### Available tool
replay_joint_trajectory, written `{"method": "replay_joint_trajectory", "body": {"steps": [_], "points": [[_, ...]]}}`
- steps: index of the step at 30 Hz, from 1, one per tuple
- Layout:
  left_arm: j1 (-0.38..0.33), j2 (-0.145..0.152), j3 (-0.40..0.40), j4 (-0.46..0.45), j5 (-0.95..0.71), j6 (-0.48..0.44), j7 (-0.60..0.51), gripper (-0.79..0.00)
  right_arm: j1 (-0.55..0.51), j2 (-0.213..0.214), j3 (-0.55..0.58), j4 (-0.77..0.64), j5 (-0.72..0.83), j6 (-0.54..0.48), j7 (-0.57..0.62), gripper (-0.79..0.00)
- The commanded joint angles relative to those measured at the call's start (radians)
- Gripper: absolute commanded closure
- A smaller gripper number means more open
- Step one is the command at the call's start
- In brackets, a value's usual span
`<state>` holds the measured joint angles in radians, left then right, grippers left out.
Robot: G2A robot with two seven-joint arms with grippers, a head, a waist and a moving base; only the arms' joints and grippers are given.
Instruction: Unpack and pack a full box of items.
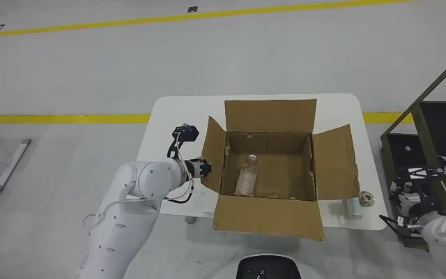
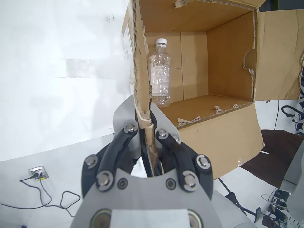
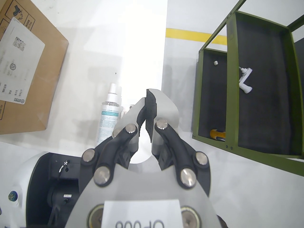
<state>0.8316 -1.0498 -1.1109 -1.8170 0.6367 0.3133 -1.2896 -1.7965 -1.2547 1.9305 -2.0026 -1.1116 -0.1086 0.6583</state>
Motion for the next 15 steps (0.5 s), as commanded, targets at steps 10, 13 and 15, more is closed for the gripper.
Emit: {"method": "replay_joint_trajectory", "body": {"steps": [10,13,15], "points": [[0.004,0.001,-0.015,-0.023,-0.003,0.029,0.013,-0.785,0.01,0.01,-0.054,-0.012,0.009,-0.061,0.159,-0.785],[0.008,0.003,-0.023,-0.031,0.008,0.034,0.016,-0.785,0.012,0.011,-0.061,-0.013,0.0,-0.068,0.166,-0.785],[0.011,0.004,-0.026,-0.036,0.019,0.039,0.016,-0.785,0.012,0.011,-0.061,-0.013,0.0,-0.068,0.166,-0.785]]}}
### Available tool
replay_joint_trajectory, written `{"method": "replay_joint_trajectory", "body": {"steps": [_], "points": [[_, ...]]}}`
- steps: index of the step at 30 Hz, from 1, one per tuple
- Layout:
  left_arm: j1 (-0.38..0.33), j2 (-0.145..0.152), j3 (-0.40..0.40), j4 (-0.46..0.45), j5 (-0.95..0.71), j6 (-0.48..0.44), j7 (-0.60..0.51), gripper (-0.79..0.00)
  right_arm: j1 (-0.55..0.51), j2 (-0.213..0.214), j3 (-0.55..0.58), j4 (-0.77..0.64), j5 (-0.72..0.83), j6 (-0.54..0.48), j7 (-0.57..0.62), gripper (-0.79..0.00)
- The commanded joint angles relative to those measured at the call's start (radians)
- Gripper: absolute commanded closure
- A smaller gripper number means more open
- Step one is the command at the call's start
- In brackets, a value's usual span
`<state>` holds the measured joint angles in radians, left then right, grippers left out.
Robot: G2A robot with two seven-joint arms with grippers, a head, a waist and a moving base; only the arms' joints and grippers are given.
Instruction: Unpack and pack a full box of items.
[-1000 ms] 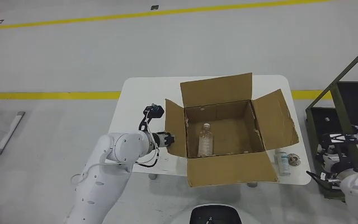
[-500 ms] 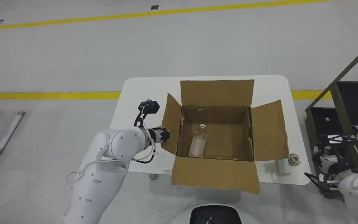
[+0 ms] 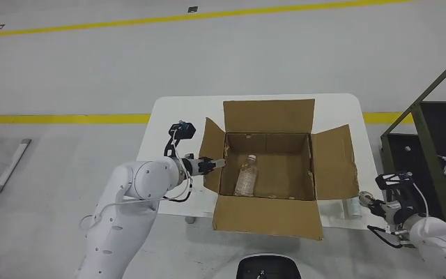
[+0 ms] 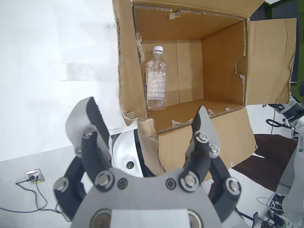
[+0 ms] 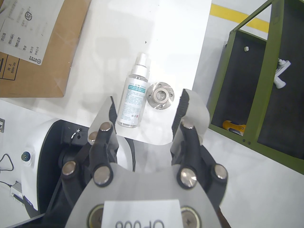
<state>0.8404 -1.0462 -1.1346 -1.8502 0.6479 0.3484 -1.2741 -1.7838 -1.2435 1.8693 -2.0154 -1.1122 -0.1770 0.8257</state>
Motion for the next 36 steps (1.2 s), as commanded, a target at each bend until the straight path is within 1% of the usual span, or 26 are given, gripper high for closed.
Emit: {"method": "replay_joint_trajectory", "body": {"steps": [1,7,11,16,21,22,23,26,28,29,31,36], "points": [[0.004,0.001,-0.006,-0.006,0.006,0.009,0.004,-0.785,0.0,0.0,0.001,0.0,0.001,0.001,-0.001,-0.785],[0.018,0.004,-0.024,-0.031,0.007,0.018,0.02,-0.785,-0.002,0.0,-0.003,0.011,0.011,0.007,-0.012,-0.785],[0.027,0.004,-0.036,-0.041,-0.007,0.014,0.033,-0.785,0.026,0.001,-0.021,0.032,0.004,0.059,0.024,-0.785],[0.033,0.008,-0.05,-0.045,-0.003,0.012,0.034,-0.785,0.093,0.003,-0.09,0.061,-0.066,0.104,0.098,-0.785],[0.031,0.009,-0.051,-0.047,0.015,0.016,0.028,-0.785,0.155,0.004,-0.168,0.091,-0.126,0.121,0.121,-0.785],[0.031,0.009,-0.051,-0.047,0.015,0.016,0.028,-0.785,0.166,0.003,-0.179,0.098,-0.132,0.126,0.125,-0.748],[0.03,0.009,-0.052,-0.046,0.015,0.018,0.028,-0.785,0.176,0.003,-0.191,0.105,-0.141,0.131,0.129,-0.668],[0.029,0.009,-0.051,-0.046,0.018,0.018,0.029,-0.785,0.202,0.002,-0.224,0.126,-0.156,0.141,0.14,-0.699],[0.029,0.01,-0.051,-0.046,0.022,0.019,0.03,-0.785,0.214,0.002,-0.242,0.14,-0.169,0.15,0.139,-0.677],[0.028,0.01,-0.051,-0.046,0.022,0.019,0.029,-0.785,0.218,0.002,-0.249,0.147,-0.177,0.153,0.139,-0.693],[0.027,0.01,-0.054,-0.046,0.023,0.019,0.029,-0.785,0.225,0.001,-0.26,0.16,-0.185,0.163,0.138,-0.76],[0.026,0.011,-0.056,-0.045,0.022,0.017,0.028,-0.785,0.235,0.001,-0.273,0.191,-0.195,0.179,0.132,-0.785]]}}
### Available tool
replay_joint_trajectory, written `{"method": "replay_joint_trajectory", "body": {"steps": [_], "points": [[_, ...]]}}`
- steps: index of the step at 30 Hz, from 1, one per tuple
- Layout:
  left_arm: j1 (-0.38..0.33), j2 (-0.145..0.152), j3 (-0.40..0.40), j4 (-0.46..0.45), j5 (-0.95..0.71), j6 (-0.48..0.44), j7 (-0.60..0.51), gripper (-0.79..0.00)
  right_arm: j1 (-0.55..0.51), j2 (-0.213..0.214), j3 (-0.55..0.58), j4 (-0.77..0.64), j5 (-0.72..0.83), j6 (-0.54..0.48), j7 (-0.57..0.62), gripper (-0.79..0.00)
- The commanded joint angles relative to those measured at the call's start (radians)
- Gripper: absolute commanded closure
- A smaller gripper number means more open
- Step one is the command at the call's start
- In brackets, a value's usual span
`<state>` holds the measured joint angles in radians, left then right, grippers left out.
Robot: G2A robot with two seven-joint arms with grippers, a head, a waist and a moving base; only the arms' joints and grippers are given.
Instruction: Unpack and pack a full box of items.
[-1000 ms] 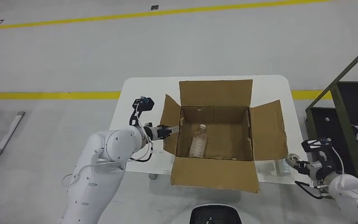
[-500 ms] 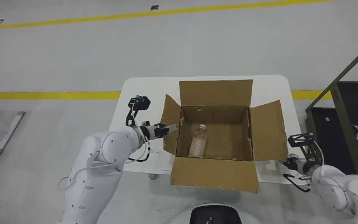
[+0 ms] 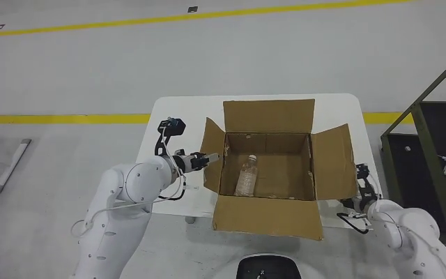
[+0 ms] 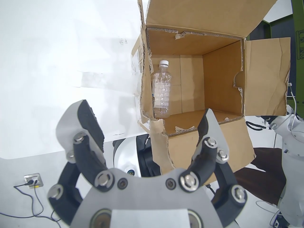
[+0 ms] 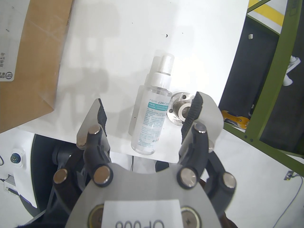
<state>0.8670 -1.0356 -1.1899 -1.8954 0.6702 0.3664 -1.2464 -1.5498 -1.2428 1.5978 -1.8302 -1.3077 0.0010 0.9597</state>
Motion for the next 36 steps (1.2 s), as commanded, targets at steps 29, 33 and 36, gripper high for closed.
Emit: {"method": "replay_joint_trajectory", "body": {"steps": [29,33,36], "points": [[0.01,-0.001,0.0,-0.027,0.006,0.004,0.032,-0.785,0.015,-0.002,-0.018,0.078,0.086,0.038,-0.028,-0.597],[0.011,0.0,0.001,-0.029,0.01,0.006,0.03,-0.785,0.025,-0.001,-0.016,0.092,0.104,0.031,-0.023,-0.489],[0.011,-0.002,-0.004,-0.029,-0.017,0.013,0.034,-0.785,0.032,0.0,-0.02,0.102,0.106,0.031,-0.024,-0.471]]}}
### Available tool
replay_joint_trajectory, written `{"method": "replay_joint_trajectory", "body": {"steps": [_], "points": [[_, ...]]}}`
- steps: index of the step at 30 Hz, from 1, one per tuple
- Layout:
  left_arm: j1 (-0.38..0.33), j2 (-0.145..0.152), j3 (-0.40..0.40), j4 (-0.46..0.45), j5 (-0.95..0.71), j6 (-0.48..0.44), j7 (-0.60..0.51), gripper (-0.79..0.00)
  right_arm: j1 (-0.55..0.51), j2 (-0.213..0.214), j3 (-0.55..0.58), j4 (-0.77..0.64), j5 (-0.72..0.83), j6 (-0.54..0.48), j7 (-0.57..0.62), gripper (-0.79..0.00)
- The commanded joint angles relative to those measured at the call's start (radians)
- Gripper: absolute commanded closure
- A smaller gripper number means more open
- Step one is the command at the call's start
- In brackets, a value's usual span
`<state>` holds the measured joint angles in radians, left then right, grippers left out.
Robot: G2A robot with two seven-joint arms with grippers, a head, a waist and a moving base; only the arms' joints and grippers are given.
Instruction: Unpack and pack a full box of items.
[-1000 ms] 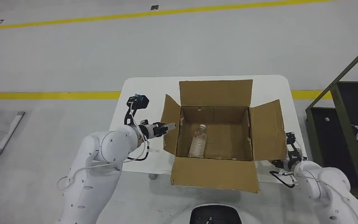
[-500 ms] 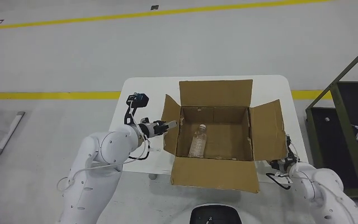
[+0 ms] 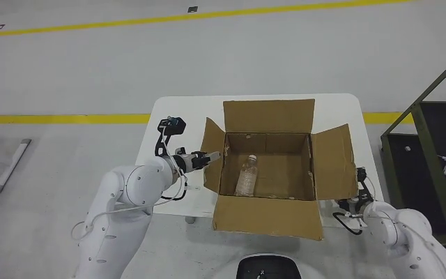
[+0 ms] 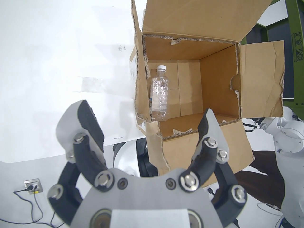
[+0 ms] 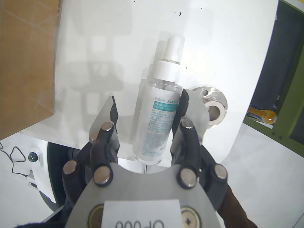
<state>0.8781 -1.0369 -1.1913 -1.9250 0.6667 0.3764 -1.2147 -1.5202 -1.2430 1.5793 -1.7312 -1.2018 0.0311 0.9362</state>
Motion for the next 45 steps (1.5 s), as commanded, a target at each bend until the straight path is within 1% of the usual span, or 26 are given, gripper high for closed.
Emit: {"method": "replay_joint_trajectory", "body": {"steps": [1,3,6,8,11,13,17,18,21,22,23,28,30,33,39,42,45], "points": [[-0.001,-0.001,-0.004,-0.001,-0.022,0.0,0.005,-0.785,0.005,0.0,-0.003,0.006,0.001,0.002,0.001,-0.474],[-0.001,-0.001,-0.006,0.0,-0.027,-0.003,0.009,-0.785,0.008,0.0,-0.005,0.01,0.007,0.004,0.003,-0.486],[-0.002,-0.001,-0.004,0.0,-0.023,-0.006,0.007,-0.785,0.013,0.001,-0.007,0.022,0.013,0.004,0.004,-0.462],[-0.004,-0.001,-0.001,0.001,-0.018,-0.006,0.005,-0.785,0.017,0.002,-0.009,0.03,0.015,0.004,0.005,-0.468],[-0.007,-0.001,0.0,0.004,-0.017,-0.003,0.005,-0.785,0.022,0.002,-0.011,0.038,0.018,0.001,0.005,-0.446],[-0.009,-0.001,0.001,0.006,-0.015,-0.002,0.004,-0.785,0.024,0.003,-0.012,0.04,0.019,0.0,0.007,-0.391],[-0.013,-0.001,0.002,0.008,-0.012,-0.002,0.004,-0.785,0.029,0.005,-0.015,0.048,0.017,0.001,0.013,-0.348],[-0.013,-0.001,0.003,0.009,-0.012,-0.002,0.004,-0.785,0.03,0.005,-0.016,0.049,0.016,0.001,0.014,-0.329],[-0.016,-0.002,0.004,0.011,-0.013,-0.002,0.005,-0.785,0.038,0.006,-0.018,0.059,0.013,0.002,0.015,-0.148],[-0.016,-0.002,0.005,0.011,-0.013,-0.002,0.005,-0.785,0.04,0.006,-0.017,0.061,0.015,0.004,0.014,-0.012],[-0.017,-0.002,0.005,0.012,-0.013,-0.002,0.005,-0.785,0.041,0.006,-0.014,0.059,0.024,0.008,0.014,0.0],[-0.019,-0.002,0.003,0.02,-0.015,0.011,0.004,-0.785,0.033,0.009,0.032,0.03,0.108,0.016,0.017,0.0],[-0.02,-0.003,0.002,0.021,-0.021,0.012,0.005,-0.785,0.025,0.01,0.074,0.011,0.191,0.02,0.022,0.0],[-0.019,-0.002,0.001,0.022,-0.021,0.007,0.006,-0.785,0.009,0.011,0.163,-0.016,0.365,0.022,0.027,0.0],[-0.016,-0.002,0.002,0.022,-0.02,0.004,0.006,-0.785,-0.021,0.013,0.407,-0.056,0.833,0.05,0.034,0.0],[-0.014,-0.002,0.004,0.023,-0.021,0.001,0.009,-0.785,-0.025,0.015,0.5,-0.074,1.038,0.047,0.063,0.0],[-0.014,-0.002,0.004,0.024,-0.024,-0.003,0.013,-0.785,-0.029,0.017,0.563,-0.107,1.205,0.04,0.09,0.0]]}}
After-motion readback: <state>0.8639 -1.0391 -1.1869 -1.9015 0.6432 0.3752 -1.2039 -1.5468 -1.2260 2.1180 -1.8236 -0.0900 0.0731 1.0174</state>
